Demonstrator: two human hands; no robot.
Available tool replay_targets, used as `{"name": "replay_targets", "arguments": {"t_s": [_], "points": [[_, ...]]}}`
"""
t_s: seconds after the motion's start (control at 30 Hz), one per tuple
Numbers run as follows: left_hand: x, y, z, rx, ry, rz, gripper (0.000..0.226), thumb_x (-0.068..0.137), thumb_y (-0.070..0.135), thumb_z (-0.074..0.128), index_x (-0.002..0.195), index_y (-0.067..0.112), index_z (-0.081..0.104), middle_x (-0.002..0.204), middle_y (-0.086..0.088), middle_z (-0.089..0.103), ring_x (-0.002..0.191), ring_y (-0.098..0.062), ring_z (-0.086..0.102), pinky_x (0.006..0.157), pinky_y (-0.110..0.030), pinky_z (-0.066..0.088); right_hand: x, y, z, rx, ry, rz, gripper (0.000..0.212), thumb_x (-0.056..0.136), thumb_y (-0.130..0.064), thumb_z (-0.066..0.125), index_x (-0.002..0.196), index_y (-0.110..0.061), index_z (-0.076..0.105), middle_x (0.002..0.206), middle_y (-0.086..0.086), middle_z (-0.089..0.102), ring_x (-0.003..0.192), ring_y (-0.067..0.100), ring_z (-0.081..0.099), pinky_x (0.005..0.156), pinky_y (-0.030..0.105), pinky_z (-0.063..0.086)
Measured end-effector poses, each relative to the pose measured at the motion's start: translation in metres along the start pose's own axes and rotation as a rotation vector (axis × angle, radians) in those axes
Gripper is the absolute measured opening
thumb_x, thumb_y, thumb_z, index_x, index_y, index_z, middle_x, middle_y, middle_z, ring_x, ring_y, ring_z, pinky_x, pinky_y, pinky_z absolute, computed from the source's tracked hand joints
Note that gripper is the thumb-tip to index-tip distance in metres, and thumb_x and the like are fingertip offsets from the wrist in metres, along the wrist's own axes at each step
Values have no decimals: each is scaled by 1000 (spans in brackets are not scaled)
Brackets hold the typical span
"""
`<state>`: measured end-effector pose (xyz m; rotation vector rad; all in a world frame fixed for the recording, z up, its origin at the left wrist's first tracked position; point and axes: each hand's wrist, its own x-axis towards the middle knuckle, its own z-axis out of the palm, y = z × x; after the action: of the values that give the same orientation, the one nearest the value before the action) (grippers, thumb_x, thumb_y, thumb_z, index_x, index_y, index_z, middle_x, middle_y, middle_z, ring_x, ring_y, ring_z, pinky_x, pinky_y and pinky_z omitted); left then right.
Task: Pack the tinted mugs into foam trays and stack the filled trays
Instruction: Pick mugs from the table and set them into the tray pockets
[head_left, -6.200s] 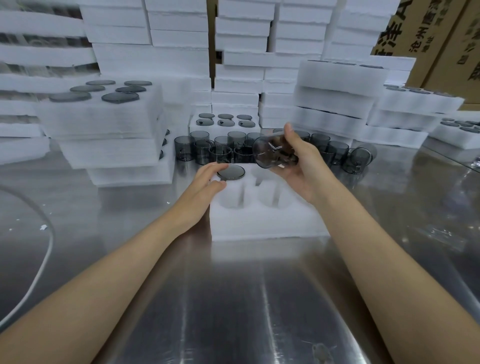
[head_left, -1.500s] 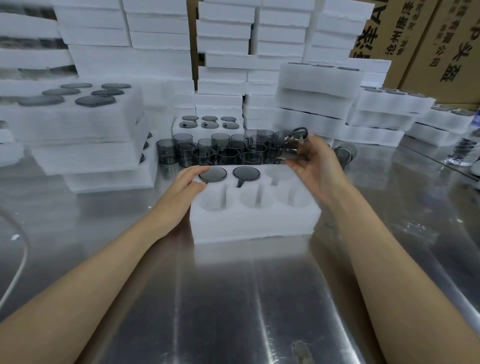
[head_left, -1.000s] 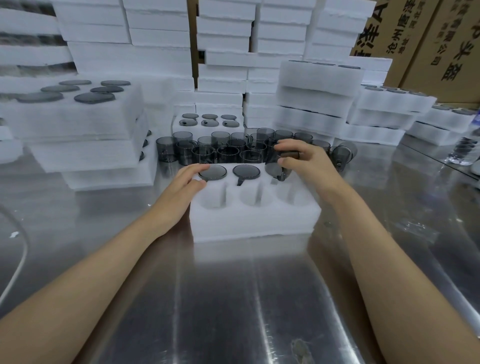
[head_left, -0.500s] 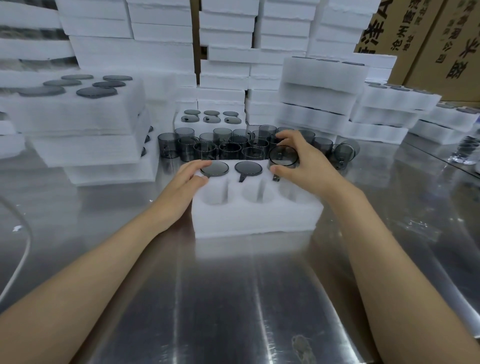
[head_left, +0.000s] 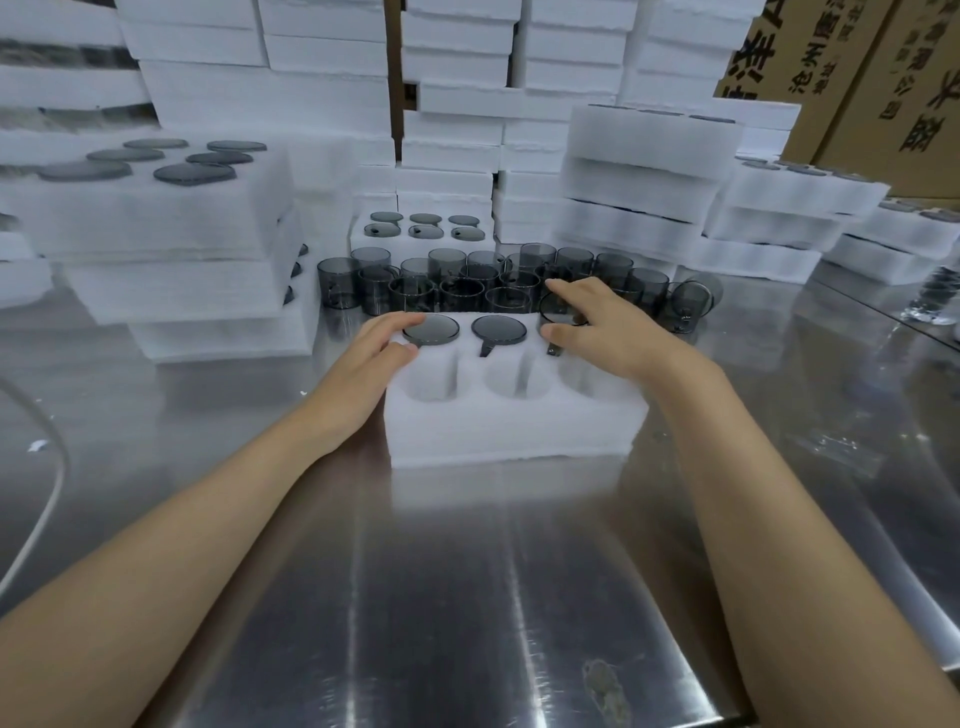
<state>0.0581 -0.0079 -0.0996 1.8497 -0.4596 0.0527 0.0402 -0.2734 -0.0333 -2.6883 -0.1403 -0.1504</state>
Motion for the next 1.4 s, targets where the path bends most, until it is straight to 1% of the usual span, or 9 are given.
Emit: {"name": "replay_targets", "arguments": {"t_s": [0.23, 0.47, 0.63, 0.73, 0.8, 0.87, 0.97, 1.13, 1.4], "points": [[0, 2, 0, -7, -9, -13, 32, 88, 36, 47, 114, 54, 53, 123, 39, 40, 109, 31, 33, 93, -10, 24, 2, 1, 12, -159, -164, 113, 57, 104, -43, 22, 154, -26, 2, 162, -7, -1, 149, 23, -2, 118, 41, 2], [0, 4, 1, -17, -7, -25, 34, 81, 42, 46, 111, 57, 54, 123, 38, 41, 112, 28, 34, 96, -12, 25, -4, 1, 13, -295, -227, 134, 57, 102, -50, 10, 153, -31, -8, 158, -18, -17, 146, 22, -19, 117, 45, -9], [-1, 3, 1, -13, -8, -13, 33, 84, 39, 47, 112, 56, 53, 125, 36, 41, 109, 31, 34, 92, -8, 25, -4, -2, 17, -361, -233, 147, 72, 91, -68, 1, 153, -31, -5, 157, -22, -15, 146, 19, -20, 117, 44, -12], [-1, 2, 1, 0, -9, 7, 33, 93, 30, 46, 115, 53, 53, 126, 34, 41, 108, 32, 33, 92, -8, 23, -1, -1, 16, -257, -216, 119, 60, 100, -52, 11, 154, -29, 2, 161, -13, -7, 148, 23, -10, 118, 47, -4], [-1, 0, 0, 5, -3, 10, 34, 97, 25, 46, 114, 53, 53, 125, 35, 41, 108, 32, 33, 92, -8, 24, 1, 7, 14, 94, -99, 113, 55, 101, -48, 23, 148, -22, 35, 157, 0, 29, 144, 24, 24, 115, 44, 17], [0, 1, 1, 12, 2, 5, 36, 99, 23, 45, 113, 54, 53, 124, 37, 41, 107, 33, 34, 91, -8, 25, -3, 21, 11, 537, 251, 164, 51, 98, -54, 33, 113, -21, 70, 121, -4, 65, 118, 16, 56, 104, 36, 39], [0, 0, 1, 14, 6, 4, 36, 99, 23, 45, 113, 55, 53, 123, 39, 40, 108, 32, 33, 91, -9, 25, -6, 56, 11, 400, 722, 291, 38, 100, -33, 36, 96, -18, 71, 100, 3, 72, 102, 24, 63, 90, 37, 48], [1, -1, 1, 18, 6, 15, 38, 100, 21, 45, 113, 56, 53, 124, 40, 40, 109, 33, 33, 91, -10, 27, 6, 103, 19, 124, 767, 382, 36, 96, -17, 42, 129, -17, 56, 131, 6, 44, 110, 28, 52, 89, 38, 42], [3, 0, 1, -21, 20, 23, 36, 81, 38, 48, 114, 51, 55, 128, 33, 45, 117, 24, 36, 93, -10, 29, 32, 126, 14, -82, 575, 383, 45, 95, -20, 54, 138, -12, 45, 153, 13, 20, 136, 34, 22, 109, 47, 31]]}}
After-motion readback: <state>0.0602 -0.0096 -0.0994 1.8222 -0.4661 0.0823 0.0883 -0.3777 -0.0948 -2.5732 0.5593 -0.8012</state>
